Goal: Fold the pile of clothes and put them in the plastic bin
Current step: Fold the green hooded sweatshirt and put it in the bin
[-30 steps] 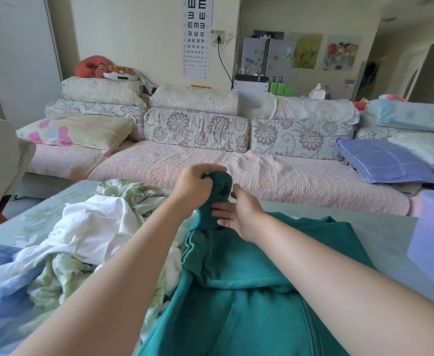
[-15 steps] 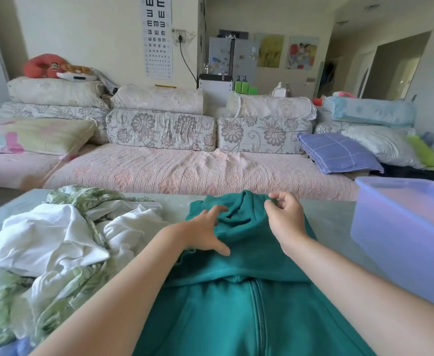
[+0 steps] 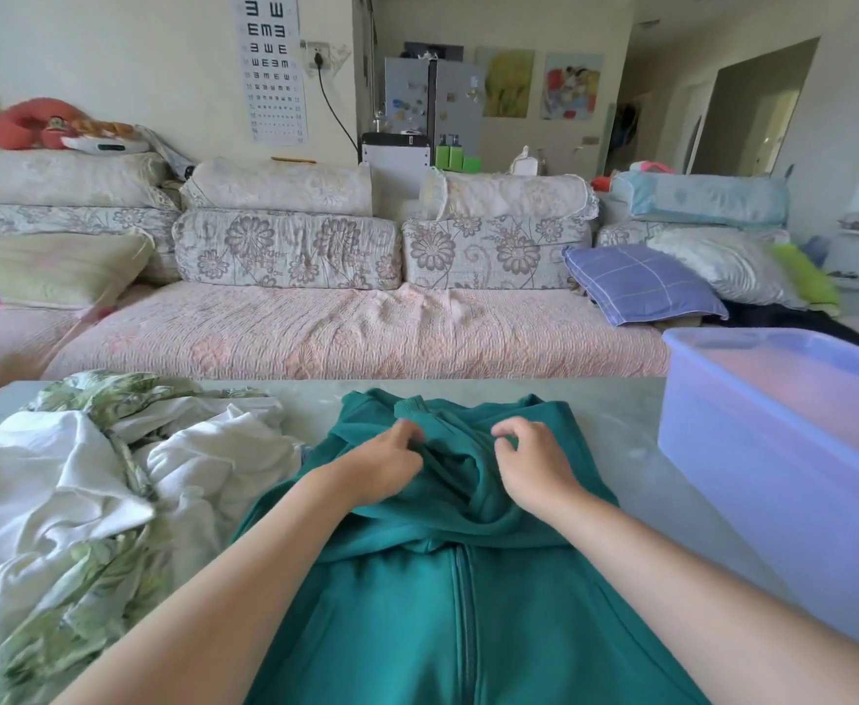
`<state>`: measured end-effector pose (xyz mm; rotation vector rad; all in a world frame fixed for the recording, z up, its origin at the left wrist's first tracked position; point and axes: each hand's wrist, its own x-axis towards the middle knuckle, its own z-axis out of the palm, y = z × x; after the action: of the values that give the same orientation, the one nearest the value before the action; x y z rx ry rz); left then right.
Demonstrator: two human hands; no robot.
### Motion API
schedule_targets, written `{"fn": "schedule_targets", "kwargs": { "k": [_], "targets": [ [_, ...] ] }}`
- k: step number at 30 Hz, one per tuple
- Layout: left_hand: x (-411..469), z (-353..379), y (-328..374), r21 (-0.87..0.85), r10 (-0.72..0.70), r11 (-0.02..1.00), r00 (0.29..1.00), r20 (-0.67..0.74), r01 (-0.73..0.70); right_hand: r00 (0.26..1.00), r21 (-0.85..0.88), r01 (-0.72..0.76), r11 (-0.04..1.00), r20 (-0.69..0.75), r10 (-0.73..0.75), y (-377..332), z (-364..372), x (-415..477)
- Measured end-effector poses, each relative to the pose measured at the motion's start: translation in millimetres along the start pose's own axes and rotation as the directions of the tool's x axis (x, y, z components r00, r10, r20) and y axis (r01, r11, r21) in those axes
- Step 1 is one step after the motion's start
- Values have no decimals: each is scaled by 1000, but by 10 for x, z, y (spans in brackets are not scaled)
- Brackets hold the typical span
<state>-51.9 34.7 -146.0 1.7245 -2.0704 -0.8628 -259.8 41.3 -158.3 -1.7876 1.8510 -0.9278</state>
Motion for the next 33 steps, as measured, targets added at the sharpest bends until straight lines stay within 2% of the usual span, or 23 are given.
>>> {"fn": "schedule_targets", "kwargs": {
  "k": [3,5,6,8,10,12,13,14,15,17,18,19,21,23,24,25,27,28,30,33],
  "targets": [
    [68,24,-21,51,62,997,995,-85,-57,980,-31,-146,989,129,149,8,133,104],
    [113,54,-56,179,77,981,997,-24,-72,948,-77,-189,979,246,202,44,222,112],
    [127,80,-67,225,78,971,997,10,-78,950,-59,-164,985,259,174,66,250,119],
    [149,137,-88,281,69,956,996,57,-82,980,35,-136,990,154,129,50,214,110],
    [138,173,-79,331,40,941,995,93,-68,979,187,-168,968,-85,186,15,92,195],
    [118,176,-73,352,-3,935,991,134,-45,892,318,-198,927,-334,305,33,-98,284],
    [107,164,-73,349,-25,937,987,156,-31,859,328,-218,919,-383,340,93,-191,311],
    [95,148,-73,348,-39,937,984,173,-24,859,279,-265,923,-367,357,169,-280,300],
    [83,139,-57,357,-50,934,982,180,-18,889,143,-341,929,-271,368,229,-375,229],
    [69,130,-40,393,-46,919,986,161,-21,907,-240,-411,879,-11,421,332,-484,64],
    [60,134,-38,413,-33,910,989,145,-30,894,-391,-398,830,40,447,382,-515,-3],
    [37,134,-36,429,-12,902,991,136,-48,900,-476,-371,798,27,435,421,-514,-39],
    [-19,103,-44,434,53,894,989,140,-109,939,-496,-341,799,-141,314,445,-480,-49],
    [-82,33,-60,388,73,911,982,173,-136,961,-580,-178,795,-276,14,366,-477,-106],
    [-116,-10,-69,364,62,922,978,198,-132,962,-615,-19,788,-226,-154,348,-471,-110],
    [-152,-48,-85,348,40,930,973,227,-120,960,-609,153,778,-95,-262,333,-479,-136],
    [-203,-103,-141,370,11,923,967,253,-107,905,-550,426,718,266,-333,350,-452,-178],
    [-227,-118,-176,406,9,907,968,250,-113,863,-572,498,652,401,-308,364,-407,-205],
    [-262,-137,-225,443,36,887,974,224,-134,818,-613,561,555,514,-259,374,-320,-242],
    [-331,-204,-226,427,94,893,987,134,-143,820,-690,572,445,489,-296,295,-283,-209]
  ]
}}
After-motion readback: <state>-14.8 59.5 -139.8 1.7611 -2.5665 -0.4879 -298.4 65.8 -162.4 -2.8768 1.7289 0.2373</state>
